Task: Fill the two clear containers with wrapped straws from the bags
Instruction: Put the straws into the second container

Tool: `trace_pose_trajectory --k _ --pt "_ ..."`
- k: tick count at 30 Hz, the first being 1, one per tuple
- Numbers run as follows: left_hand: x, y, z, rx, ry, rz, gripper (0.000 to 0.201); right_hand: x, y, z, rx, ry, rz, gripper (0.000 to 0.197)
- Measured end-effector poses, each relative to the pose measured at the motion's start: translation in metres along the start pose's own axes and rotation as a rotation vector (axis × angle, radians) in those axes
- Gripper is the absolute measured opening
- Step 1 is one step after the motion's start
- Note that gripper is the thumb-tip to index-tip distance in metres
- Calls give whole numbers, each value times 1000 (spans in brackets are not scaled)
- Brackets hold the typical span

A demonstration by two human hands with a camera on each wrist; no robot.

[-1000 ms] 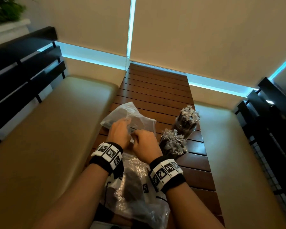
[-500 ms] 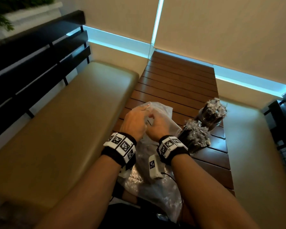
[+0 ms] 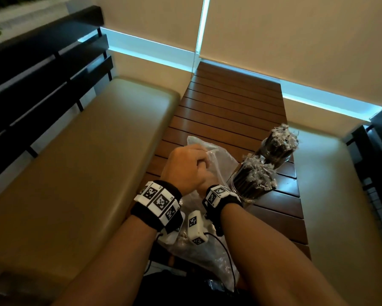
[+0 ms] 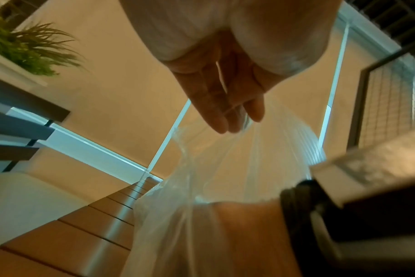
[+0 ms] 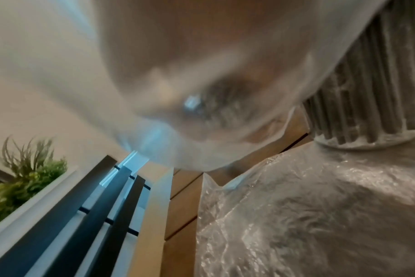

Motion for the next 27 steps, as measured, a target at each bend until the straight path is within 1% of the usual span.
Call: trace_pose_trajectory --k 1,2,4,6,9,10,13,14,17,20,22,24,27 --pt "-3 2 -2 -7 27 21 22 -5 3 1 28 10 -84 9" --pt "-7 4 -5 -9 63 49 21 -9 6 2 51 28 -115 17" --pt "-13 6 -8 14 130 103 20 -10 9 -3 41 21 -82 32" --pt "-17 3 -7 44 177 137 18 -13 13 -6 74 8 -51 39" --pt "-24 -6 -5 53 238 176 17 -32 28 13 98 31 40 34" --pt "-28 -10 -4 51 263 188 18 -33 33 15 106 42 89 33" --pt "-38 -19 -7 48 362 211 22 -28 41 16 131 40 79 31" --pt "-42 -22 -10 39 402 215 25 -27 44 16 118 41 102 31" --pt "-57 -31 -17 -60 517 218 34 -23 58 22 43 8 221 42" --pt "-65 -43 -26 -209 581 199 42 -25 80 33 39 -4 336 48" --pt "-66 -49 -32 -251 620 237 45 -28 97 44 37 -6 391 49" --pt "-67 -52 -39 -250 678 271 45 -32 114 57 35 14 442 46" --pt "-73 -53 -44 -209 766 316 43 -37 135 75 36 19 499 38"
Point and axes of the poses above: each hand's wrist, its own z-axis away from the middle knuckle, its own y-axis out of the back of the hand, x = y × z, the point moved 1 cm from there along -z, towards the middle knuckle, and after that the axes turned 3 degrees about -x, right-handed, at the moved point
